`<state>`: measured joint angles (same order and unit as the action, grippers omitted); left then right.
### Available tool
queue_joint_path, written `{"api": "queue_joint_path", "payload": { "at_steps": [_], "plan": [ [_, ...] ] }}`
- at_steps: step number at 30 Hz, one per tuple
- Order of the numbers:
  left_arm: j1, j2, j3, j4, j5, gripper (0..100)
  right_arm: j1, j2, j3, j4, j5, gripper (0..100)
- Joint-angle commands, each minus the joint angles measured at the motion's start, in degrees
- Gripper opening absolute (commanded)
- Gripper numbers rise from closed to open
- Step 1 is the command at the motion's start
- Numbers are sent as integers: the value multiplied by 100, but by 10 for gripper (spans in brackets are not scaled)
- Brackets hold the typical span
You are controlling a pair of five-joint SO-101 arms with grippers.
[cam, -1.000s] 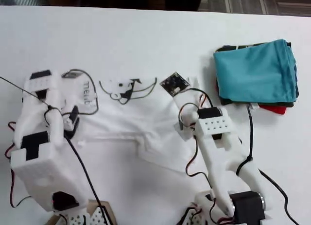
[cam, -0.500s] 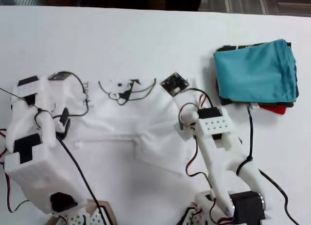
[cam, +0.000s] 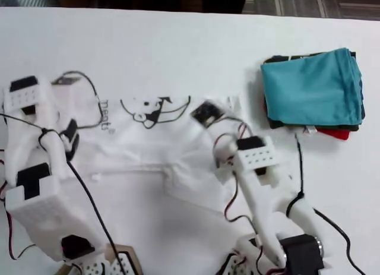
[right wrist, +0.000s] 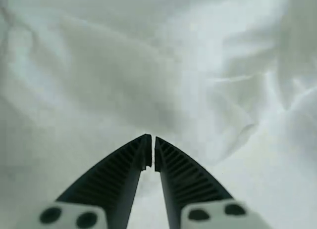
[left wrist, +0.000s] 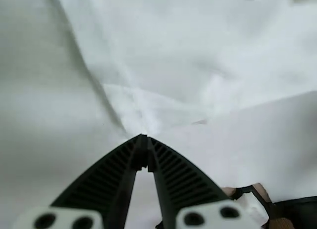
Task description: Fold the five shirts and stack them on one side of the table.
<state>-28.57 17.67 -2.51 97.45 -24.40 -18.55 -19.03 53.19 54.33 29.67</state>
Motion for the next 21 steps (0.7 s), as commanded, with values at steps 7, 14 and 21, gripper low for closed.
{"api": "queue_joint_path", "payload": {
  "at_steps": [7, 14, 21],
  "plan": [
    [273, -70, 303, -1011, 422, 26, -1358, -215, 545, -242, 44, 22],
    [457, 105, 1305, -2409, 624, 26, -1631, -277, 554, -233, 44, 22],
    [105, 79, 1798, -3174, 607, 26, -760, -259, 457, 330, 448, 22]
  ]
}}
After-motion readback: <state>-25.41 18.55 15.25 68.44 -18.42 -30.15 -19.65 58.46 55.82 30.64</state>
